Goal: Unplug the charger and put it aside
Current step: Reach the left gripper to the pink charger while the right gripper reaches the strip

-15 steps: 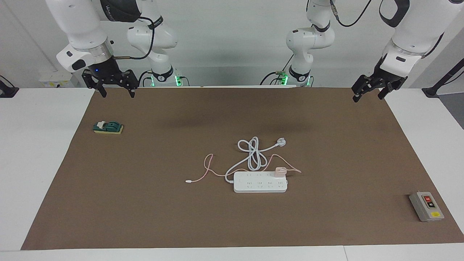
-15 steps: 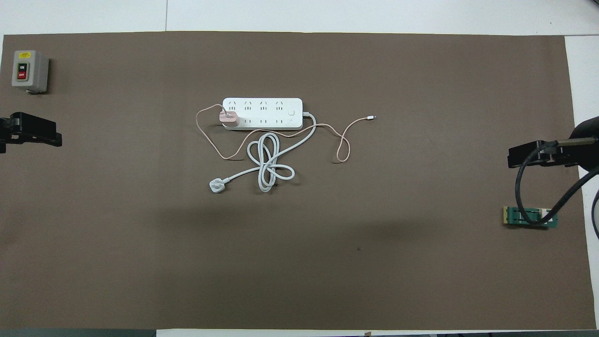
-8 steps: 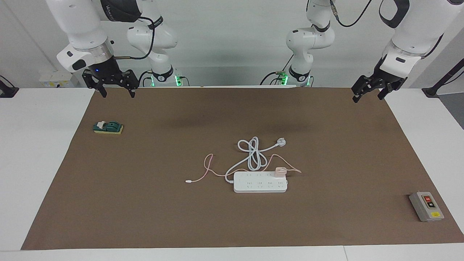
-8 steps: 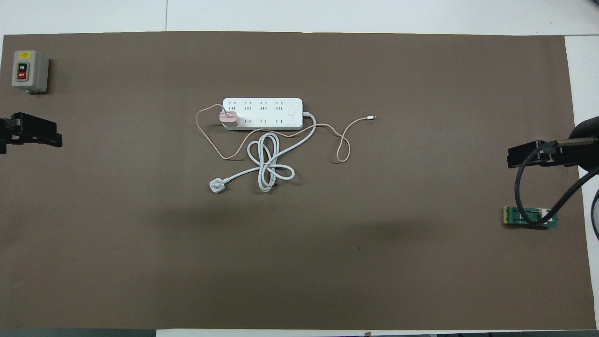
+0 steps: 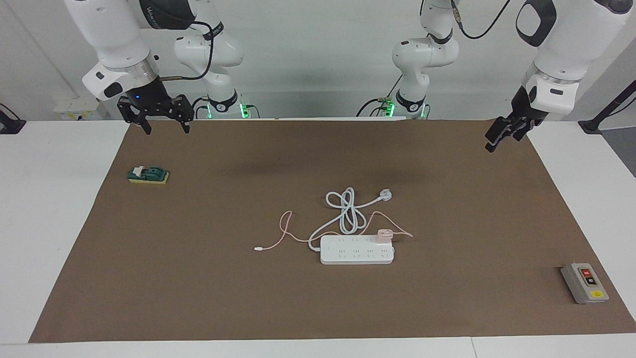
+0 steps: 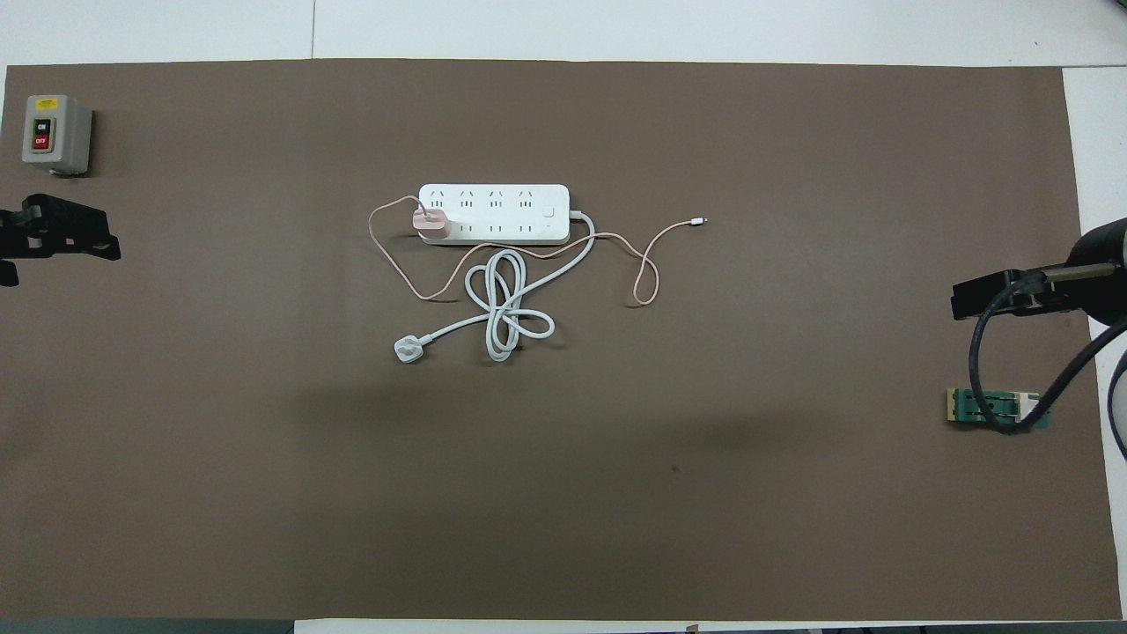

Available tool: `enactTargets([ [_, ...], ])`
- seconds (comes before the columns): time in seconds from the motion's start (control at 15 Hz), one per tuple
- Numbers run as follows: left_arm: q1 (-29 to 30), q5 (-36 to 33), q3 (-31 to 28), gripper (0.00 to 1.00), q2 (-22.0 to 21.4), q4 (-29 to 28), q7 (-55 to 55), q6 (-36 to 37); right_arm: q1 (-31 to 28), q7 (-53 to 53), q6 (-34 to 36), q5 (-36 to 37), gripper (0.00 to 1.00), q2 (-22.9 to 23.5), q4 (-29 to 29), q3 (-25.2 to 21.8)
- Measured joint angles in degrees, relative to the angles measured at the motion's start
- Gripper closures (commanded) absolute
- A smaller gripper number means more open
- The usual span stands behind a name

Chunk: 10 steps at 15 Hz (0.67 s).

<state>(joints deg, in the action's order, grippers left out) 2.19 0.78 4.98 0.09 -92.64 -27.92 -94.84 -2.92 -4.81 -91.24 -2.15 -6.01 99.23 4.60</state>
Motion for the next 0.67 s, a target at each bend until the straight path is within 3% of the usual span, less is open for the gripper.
enactTargets([
  [0.13, -2.43, 0.58, 0.00, 0.00, 2.58, 0.65, -12.66, -0.91, 1.23, -7.82, -0.11, -2.82, 0.00, 0.73, 0.33, 0.04],
  [0.27, -7.55, 0.61, 0.10, 0.00, 8.31, 2.46, -29.01, -2.90, 2.36, -18.51, -1.84, -7.62, 0.00, 2.81, 0.80, 0.13],
  [0.47, -13.30, 0.61, 0.22, 0.00, 17.07, 4.46, -49.88, -11.82, 5.19, -34.52, -7.79, -15.29, 0.00, 8.66, 1.51, 0.17],
  [0.67, -16.38, 0.60, 0.09, 0.00, 24.90, 8.47, -60.75, -15.06, 8.47, -47.39, -15.18, -23.77, 0.00, 15.51, 1.62, 0.21],
])
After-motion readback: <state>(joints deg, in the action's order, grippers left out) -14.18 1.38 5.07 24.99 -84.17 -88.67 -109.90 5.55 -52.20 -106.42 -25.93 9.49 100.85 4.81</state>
